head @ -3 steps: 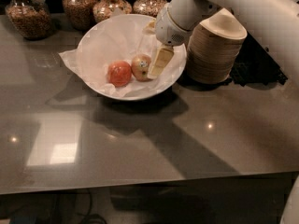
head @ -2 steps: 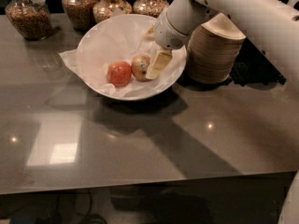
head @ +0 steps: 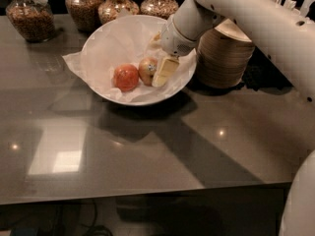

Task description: Pick apple from white bowl

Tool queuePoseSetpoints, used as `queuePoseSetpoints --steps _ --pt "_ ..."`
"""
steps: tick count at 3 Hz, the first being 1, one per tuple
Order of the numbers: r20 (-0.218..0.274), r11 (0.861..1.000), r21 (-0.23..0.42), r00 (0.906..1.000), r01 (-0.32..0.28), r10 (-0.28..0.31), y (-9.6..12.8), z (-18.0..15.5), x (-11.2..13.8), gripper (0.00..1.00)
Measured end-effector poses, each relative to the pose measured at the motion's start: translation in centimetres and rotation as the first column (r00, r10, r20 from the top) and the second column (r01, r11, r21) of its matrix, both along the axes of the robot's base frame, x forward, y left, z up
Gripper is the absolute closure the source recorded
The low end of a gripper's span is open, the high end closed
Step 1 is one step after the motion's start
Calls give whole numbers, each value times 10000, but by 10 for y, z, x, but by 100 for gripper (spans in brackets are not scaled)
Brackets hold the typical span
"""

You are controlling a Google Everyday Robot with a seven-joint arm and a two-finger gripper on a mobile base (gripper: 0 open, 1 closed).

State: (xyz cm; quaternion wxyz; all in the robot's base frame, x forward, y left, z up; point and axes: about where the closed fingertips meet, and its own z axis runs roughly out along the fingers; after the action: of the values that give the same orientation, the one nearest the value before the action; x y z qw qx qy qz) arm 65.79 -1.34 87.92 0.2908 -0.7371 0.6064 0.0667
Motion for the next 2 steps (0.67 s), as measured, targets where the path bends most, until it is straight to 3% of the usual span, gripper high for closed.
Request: queuePoseSetpoints --steps 2 --pt "-661 9997 161 9977 -160 170 6 -20 5 28"
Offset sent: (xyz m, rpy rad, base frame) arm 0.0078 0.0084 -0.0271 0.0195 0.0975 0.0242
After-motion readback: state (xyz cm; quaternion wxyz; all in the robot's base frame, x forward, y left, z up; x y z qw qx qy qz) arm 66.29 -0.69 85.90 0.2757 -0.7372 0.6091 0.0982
